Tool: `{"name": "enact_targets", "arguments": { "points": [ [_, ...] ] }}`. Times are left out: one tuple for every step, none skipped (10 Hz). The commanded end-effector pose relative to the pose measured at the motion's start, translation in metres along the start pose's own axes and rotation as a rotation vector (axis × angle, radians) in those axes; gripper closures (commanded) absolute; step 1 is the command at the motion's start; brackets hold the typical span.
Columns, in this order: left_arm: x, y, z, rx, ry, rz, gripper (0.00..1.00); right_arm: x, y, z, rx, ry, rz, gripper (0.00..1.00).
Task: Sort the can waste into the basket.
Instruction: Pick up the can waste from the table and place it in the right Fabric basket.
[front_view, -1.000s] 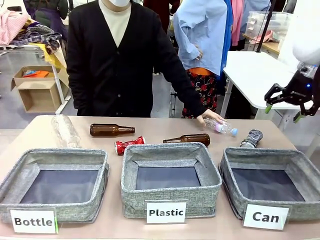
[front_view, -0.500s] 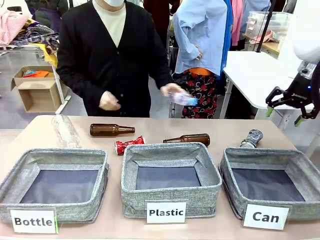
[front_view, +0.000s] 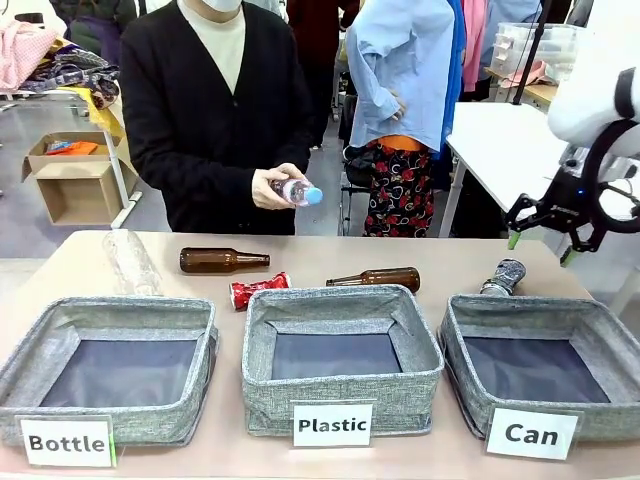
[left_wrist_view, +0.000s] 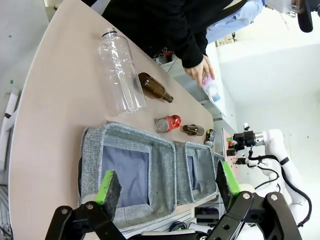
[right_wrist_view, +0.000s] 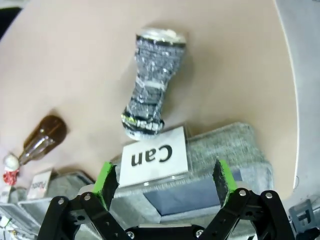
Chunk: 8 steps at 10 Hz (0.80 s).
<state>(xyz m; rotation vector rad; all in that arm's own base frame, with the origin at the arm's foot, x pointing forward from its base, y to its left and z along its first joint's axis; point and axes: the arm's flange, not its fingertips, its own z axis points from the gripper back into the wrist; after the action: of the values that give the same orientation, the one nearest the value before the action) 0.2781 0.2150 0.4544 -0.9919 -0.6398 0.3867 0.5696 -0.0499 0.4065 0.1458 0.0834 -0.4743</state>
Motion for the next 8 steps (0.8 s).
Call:
{"name": "enact_targets", "arguments": {
  "points": [
    [0.001,0.001,-0.001,-0.019,-0.011,-0.023,0.0,0.018,0.015,-0.008,-0.01,-0.005,-0.037,0.0],
    [0.001,0.001,-0.001,-0.019,-0.011,-0.023,0.0,0.025,0.021,-0.023,-0.056,0.014,-0.058,0.0],
    [0.001,0.001,-0.001,-0.019,-0.011,-0.023,0.0,0.033,0.028,-0.037,-0.096,0.039,-0.081,0.0],
    [0.001,0.001,-0.001,-0.019,-0.011,-0.023,0.0,0.039,0.035,-0.051,-0.144,0.037,-0.108,0.0],
    [0.001,0.001,-0.001,-0.019,-0.011,-0.023,0.0,0.045,0.038,-0.067,-0.177,0.043,-0.133,0.0],
    [0.001,0.001,-0.001,-0.019,-0.011,-0.023,0.0,0.048,0.038,-0.079,-0.196,0.032,-0.172,0.0],
    [0.001,0.001,-0.001,-0.019,-0.011,-0.023,0.0,0.05,0.037,-0.088,-0.205,0.031,-0.207,0.0],
    [0.001,0.001,-0.001,-0.019,-0.011,-0.023,0.0,0.052,0.036,-0.091,-0.199,0.04,-0.211,0.0]
  ]
}}
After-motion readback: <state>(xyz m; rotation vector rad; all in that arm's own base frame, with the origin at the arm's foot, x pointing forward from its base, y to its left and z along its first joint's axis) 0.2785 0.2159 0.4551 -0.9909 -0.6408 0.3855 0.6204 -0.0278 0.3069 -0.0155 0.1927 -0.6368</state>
